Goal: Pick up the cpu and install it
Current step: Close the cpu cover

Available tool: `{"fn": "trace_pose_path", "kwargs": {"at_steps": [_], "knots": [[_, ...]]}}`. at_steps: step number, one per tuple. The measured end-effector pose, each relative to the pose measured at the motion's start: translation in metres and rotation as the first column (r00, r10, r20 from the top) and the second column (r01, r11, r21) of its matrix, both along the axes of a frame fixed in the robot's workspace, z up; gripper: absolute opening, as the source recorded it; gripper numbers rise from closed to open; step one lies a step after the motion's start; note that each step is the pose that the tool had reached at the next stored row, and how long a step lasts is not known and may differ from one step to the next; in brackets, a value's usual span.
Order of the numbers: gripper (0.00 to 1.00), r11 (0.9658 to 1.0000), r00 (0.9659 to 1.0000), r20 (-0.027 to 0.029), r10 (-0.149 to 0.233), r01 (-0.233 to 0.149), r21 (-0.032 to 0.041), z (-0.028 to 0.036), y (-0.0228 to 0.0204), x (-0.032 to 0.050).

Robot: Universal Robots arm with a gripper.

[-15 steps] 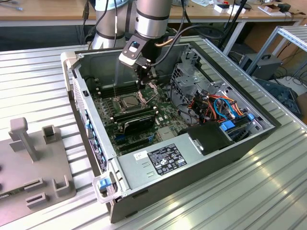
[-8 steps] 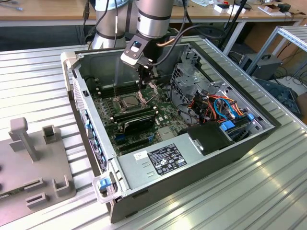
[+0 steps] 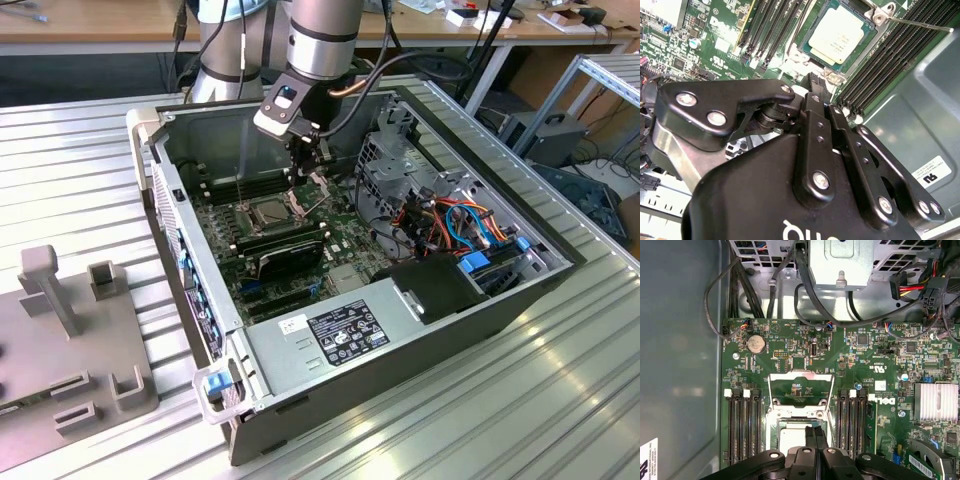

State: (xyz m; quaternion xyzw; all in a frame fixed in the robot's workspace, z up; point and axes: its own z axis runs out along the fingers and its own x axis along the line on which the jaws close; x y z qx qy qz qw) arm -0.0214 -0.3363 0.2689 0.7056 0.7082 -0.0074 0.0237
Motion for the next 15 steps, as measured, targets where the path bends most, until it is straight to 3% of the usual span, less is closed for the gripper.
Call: {"fn": "trace_pose_path", "kwargs": {"at_steps": [9,11,15], "knots": [[0.11,1.0,1.0,0.0,0.0,0.0,0.0,0.0,0.0,0.0009],[0.11,1.0,1.0,0.0,0.0,0.0,0.0,0.0,0.0,0.014],[0.11,1.0,1.0,0.0,0.0,0.0,0.0,0.0,0.0,0.0221]]}}
